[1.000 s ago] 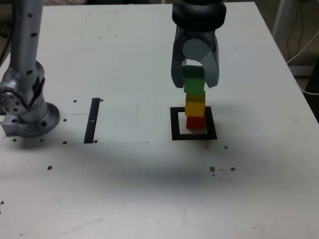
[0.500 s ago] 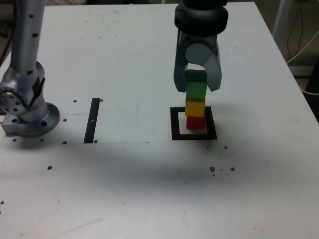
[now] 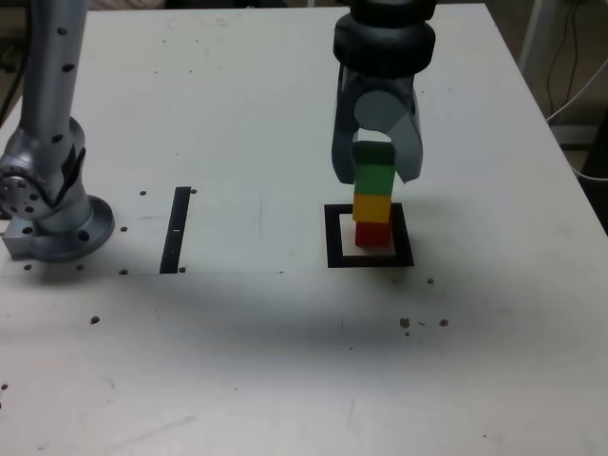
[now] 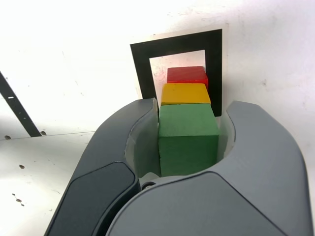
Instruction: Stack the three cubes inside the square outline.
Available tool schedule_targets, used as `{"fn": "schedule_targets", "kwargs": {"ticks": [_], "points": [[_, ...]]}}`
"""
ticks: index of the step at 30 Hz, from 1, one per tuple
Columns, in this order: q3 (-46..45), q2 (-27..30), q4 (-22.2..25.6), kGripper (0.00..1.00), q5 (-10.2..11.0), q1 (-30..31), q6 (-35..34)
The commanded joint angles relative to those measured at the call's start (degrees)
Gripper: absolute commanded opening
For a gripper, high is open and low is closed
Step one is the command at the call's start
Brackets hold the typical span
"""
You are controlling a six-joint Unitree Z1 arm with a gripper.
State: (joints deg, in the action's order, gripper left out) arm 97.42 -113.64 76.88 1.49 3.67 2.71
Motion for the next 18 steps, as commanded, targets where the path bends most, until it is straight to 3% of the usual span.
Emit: {"fn": "schedule_targets", "kwargs": {"ticks": [1, 4, 7, 18], "points": [[-0.4, -0.1, -0.6, 0.68, 0.2, -0.1, 0.3], [-0.9, 0.1, -1.1, 0.86, 0.9, -0.1, 0.5], [-1.2, 0.4, -1.3, 0.98, 1.9, -0.1, 0.5], [-1.3, 1.1, -0.9, 1.00, 2.5, -0.1, 0.5]]}}
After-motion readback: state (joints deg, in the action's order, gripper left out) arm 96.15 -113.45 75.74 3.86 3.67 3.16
